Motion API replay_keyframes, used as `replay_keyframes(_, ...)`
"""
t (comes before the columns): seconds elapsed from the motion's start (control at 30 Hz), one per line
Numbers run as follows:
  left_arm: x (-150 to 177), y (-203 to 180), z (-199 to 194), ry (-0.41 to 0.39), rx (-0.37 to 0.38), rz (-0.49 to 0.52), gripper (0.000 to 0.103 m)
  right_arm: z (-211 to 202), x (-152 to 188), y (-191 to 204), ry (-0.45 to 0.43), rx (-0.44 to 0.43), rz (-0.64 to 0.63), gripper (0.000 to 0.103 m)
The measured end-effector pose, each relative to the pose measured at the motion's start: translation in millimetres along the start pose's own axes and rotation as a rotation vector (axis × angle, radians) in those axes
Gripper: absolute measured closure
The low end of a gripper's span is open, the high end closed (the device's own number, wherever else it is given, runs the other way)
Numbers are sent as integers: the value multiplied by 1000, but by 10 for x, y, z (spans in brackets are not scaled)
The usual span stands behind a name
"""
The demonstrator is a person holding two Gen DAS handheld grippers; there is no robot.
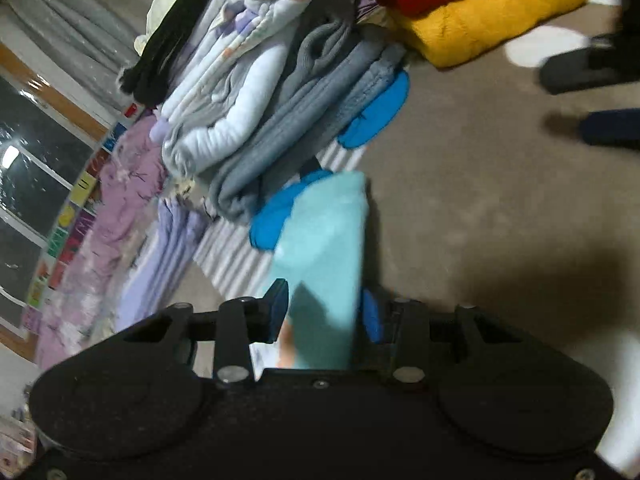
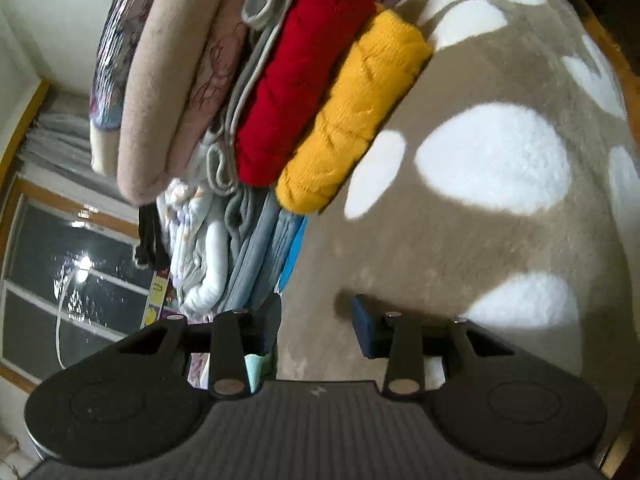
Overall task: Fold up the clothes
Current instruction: 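Grasp a sleeve cuff with the left gripper and lift it, then carry the held sleeve across the shirt body with the left gripper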
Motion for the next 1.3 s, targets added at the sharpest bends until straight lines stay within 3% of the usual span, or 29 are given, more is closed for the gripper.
replay_keyframes(0.07,-86,31,120,20,-4,3,65,-21,-23,-5,-10,0,7,63)
replay_keyframes(0.17,-107,187,175,32,20,-52,93,-51,-21,-10,-21,0,6,63)
replay_keyframes(0.33,-22,667,21,5,81,-227,97,-117,62,67,11,-50,-48,59)
replay_keyframes(0.47,208,1355,-393,-86,149,-454,97,20,576,440,266,-205,-292,48)
replay_keyframes(0.6,575,1891,-791,-184,149,-633,97,107,1249,804,532,-322,-589,47)
replay_keyframes(0.67,738,2031,-966,-200,137,-677,97,97,1616,872,577,-286,-755,45)
replay_keyframes(0.73,899,2150,-1096,-213,119,-712,97,97,1878,906,629,-294,-842,45)
replay_keyframes(1.03,1676,2379,-1537,-241,60,-888,97,-58,2660,868,693,-271,-1116,43)
replay_keyframes(1.17,2032,2462,-1703,-246,35,-966,97,-211,2823,792,686,-229,-1222,48)
replay_keyframes(1.3,2398,2522,-1849,-240,7,-1041,97,-303,2892,770,658,-244,-1289,52)
Point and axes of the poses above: each gripper's, at about its wrist camera, not at the fingertips, and z roughly the way its jaws point, y to its left, x to its underside, the point moved 2 cm from there along z, roughly the way its jaws point, and after that the axes turned 11 degrees about z, right-handed, at the moved point
